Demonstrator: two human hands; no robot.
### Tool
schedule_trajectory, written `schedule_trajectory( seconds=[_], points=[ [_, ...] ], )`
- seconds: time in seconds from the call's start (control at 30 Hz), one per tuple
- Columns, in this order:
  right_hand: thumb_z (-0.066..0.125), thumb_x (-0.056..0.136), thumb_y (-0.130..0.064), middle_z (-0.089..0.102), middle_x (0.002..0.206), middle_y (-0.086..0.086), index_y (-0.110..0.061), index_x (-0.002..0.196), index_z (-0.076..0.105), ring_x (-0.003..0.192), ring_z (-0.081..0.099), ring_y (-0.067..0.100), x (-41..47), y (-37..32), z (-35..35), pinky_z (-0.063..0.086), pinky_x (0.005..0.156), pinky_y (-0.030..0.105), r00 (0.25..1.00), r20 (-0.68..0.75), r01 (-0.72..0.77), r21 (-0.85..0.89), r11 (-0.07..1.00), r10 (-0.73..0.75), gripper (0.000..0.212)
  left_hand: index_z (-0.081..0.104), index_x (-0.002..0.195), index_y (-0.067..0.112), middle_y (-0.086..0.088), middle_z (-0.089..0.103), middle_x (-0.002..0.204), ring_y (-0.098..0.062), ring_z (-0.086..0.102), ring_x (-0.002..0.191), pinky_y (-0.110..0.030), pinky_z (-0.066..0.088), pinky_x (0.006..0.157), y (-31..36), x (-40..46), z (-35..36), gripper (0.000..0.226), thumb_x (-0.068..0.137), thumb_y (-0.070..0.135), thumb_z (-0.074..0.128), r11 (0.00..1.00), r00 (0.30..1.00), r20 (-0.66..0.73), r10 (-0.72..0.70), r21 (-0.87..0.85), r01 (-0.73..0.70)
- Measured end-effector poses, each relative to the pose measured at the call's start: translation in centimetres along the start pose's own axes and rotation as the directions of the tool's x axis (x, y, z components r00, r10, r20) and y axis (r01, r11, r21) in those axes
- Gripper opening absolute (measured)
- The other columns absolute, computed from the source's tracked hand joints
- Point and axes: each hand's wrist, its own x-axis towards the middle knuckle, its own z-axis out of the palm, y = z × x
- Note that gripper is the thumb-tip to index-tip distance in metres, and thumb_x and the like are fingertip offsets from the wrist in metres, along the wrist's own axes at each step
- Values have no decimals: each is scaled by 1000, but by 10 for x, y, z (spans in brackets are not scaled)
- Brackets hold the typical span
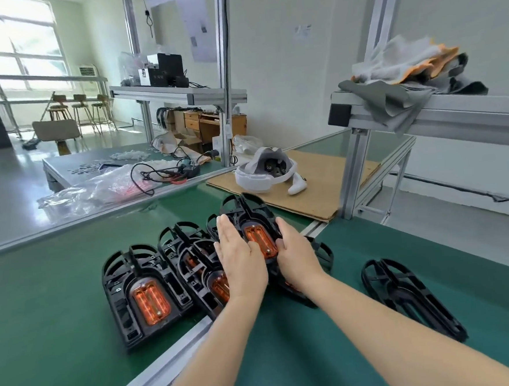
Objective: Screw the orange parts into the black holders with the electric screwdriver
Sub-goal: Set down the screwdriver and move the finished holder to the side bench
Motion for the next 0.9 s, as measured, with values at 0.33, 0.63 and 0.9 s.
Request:
schedule_trajectory(
  seconds=[0.33,0.63,0.9],
  points=[
    [36,101,-4,34,155,4,-14,151,28,142,31,18,39,0,29,20,105,16,996,89,-30,36,999,27,52,-7,149,3,-12,-6,159,-19,-4,147,-35,-6,118,-24,38,-8,70,96,16,36,870,999,52,15,491,-38],
    [34,98,-2,34,154,10,-9,151,27,141,31,24,40,2,47,23,113,31,997,73,13,-73,997,-8,54,-5,150,2,-13,-3,160,-23,0,147,-43,-8,116,-33,45,-8,67,97,22,32,734,990,94,-102,679,12],
    [35,100,-5,39,151,6,-11,150,32,140,33,22,45,7,49,26,115,41,996,55,81,-226,971,-70,50,-5,151,9,-6,-8,160,-27,-7,147,-55,-9,113,-39,43,-9,74,97,46,32,646,995,91,-35,762,-46]
  ],
)
